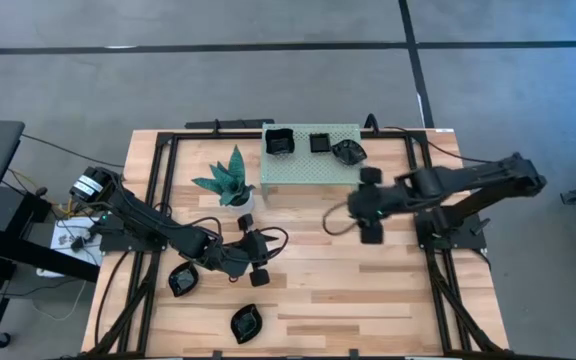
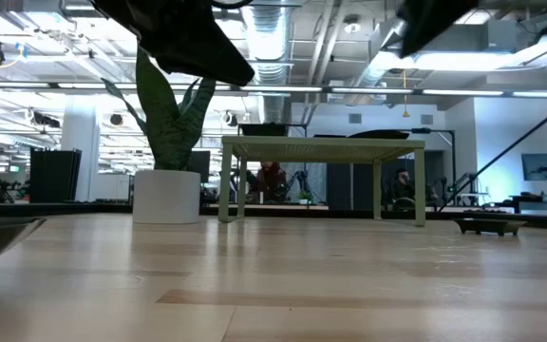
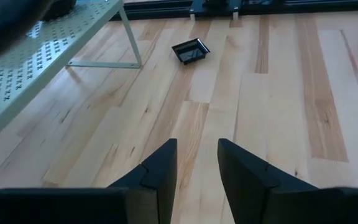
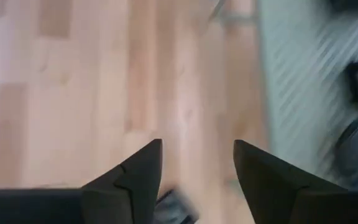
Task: Pick & Place Mini shaped plates
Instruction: Stack the square plate on top of the square plate on the shelf
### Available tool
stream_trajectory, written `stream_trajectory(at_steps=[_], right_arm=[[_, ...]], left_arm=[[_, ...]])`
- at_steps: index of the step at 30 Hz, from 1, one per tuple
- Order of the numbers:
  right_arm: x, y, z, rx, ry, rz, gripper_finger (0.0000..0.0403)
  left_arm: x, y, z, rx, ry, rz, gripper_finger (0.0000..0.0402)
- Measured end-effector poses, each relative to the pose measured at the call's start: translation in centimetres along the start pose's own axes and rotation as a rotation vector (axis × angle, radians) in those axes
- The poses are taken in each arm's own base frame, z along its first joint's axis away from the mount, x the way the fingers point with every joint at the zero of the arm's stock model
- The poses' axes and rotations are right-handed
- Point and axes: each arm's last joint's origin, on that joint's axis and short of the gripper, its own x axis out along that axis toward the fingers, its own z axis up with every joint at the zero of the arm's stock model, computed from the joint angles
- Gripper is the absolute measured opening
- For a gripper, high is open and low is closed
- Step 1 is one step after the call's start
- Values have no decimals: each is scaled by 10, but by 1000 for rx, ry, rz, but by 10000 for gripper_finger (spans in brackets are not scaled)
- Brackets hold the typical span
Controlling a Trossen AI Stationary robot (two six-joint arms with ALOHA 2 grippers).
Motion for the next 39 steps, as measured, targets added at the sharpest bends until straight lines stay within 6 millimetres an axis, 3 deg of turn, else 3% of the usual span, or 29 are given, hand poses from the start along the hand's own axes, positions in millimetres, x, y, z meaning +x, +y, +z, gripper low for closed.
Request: stream_trajectory(at_steps=[3, 6, 12, 17, 28, 39], right_arm=[[-9, 13, -20, 33, 84, 45, 187], [-2, 25, -42, 38, 160, 35, 181], [39, 44, -90, -7, 301, 7, 181], [69, 49, -123, -5, 439, 61, 174], [95, 51, -126, 29, 549, 46, 147], [126, 63, -129, -16, 654, 19, 157]], left_arm=[[0, 0, 0, -2, -2, 0, 117], [0, 0, 1, -7, -6, 0, 117], [2, 3, 2, -16, -10, 8, 117], [3, 3, 2, -18, -10, 10, 117], [3, 3, 4, -32, -27, 7, 117], [3, 3, 4, -34, -28, 6, 118]])
